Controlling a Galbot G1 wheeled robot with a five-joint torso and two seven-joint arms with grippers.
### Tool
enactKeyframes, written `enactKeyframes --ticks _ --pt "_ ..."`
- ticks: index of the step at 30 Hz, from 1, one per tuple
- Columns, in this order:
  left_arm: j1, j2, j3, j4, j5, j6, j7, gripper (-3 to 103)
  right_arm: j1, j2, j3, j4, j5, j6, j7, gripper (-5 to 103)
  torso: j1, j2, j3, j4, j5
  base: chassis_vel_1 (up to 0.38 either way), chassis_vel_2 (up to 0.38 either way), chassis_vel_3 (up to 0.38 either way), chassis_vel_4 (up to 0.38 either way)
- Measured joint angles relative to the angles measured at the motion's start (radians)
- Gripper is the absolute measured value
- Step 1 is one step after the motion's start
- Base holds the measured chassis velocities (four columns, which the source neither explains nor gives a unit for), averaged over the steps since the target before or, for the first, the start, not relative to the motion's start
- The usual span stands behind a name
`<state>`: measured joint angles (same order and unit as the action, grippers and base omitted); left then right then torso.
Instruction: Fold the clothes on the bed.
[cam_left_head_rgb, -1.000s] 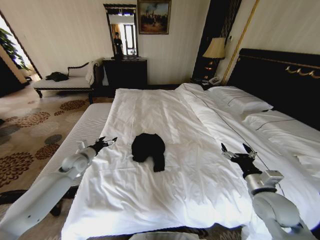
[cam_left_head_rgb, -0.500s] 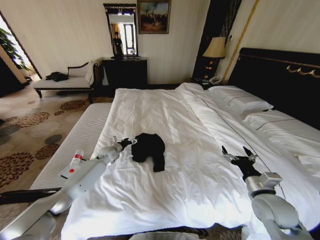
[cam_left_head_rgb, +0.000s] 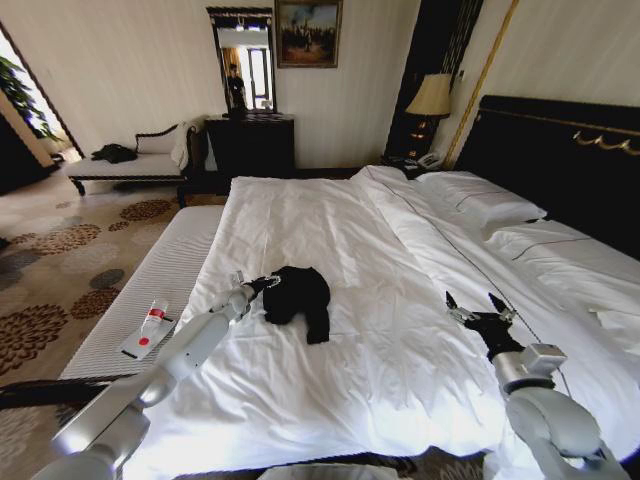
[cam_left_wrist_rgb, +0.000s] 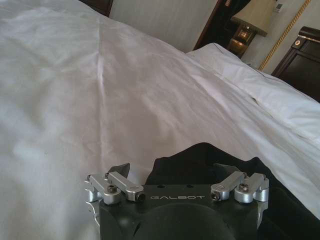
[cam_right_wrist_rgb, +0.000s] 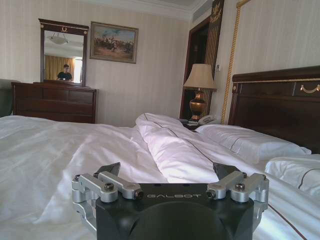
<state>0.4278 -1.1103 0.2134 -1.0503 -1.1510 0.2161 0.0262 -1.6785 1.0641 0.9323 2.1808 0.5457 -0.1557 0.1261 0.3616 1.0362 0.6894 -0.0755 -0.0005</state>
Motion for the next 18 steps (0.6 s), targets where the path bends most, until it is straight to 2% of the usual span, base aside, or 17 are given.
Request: enactKeyframes --ticks 3,6,10,13,15,17,18 --pt "-0.009 -0.005 0.022 0.016 0.011 0.0 0.006 83 0.001 0.0 0.0 0.001 0.0 0.0 0.0 100 0.0 0.0 0.0 -0.0001 0.0 0.0 0.0 0.0 0.0" --pt "-0.012 -0.01 0.027 0.026 0.016 0.0 0.007 80 0.001 -0.001 0.002 0.003 0.002 -0.001 0.001 100 0.0 0.0 0.0 -0.0001 0.0 0.0 0.0 0.0 0.0" --pt "-0.013 -0.016 0.028 0.043 0.028 -0.005 0.006 58 -0.004 -0.003 0.012 0.008 0.004 -0.002 0.002 100 0.0 0.0 0.0 0.0 -0.0001 0.0 0.0 0.0 0.0" --pt "-0.013 -0.016 0.025 0.045 0.03 -0.008 0.005 53 -0.008 -0.003 0.015 0.009 0.005 -0.002 0.002 100 0.0 0.0 0.0 -0.0001 -0.0001 0.0 0.0 0.0 0.0" --pt "-0.013 -0.014 0.024 0.043 0.03 -0.012 0.004 41 -0.009 -0.002 0.015 0.009 0.005 -0.002 0.002 100 0.0 0.0 0.0 -0.0002 -0.0001 0.0 0.0 0.0 0.0" --pt "-0.012 -0.013 0.023 0.039 0.03 -0.013 0.003 41 -0.008 -0.002 0.014 0.009 0.005 -0.002 0.002 100 0.0 0.0 0.0 -0.0001 -0.0001 0.0 0.0 0.0 0.0" --pt "-0.012 -0.011 0.022 0.033 0.029 -0.014 0.001 30 -0.004 -0.001 0.011 0.009 0.005 -0.003 0.003 100 0.0 0.0 0.0 -0.0001 -0.0001 0.0 0.0 0.0 0.0"
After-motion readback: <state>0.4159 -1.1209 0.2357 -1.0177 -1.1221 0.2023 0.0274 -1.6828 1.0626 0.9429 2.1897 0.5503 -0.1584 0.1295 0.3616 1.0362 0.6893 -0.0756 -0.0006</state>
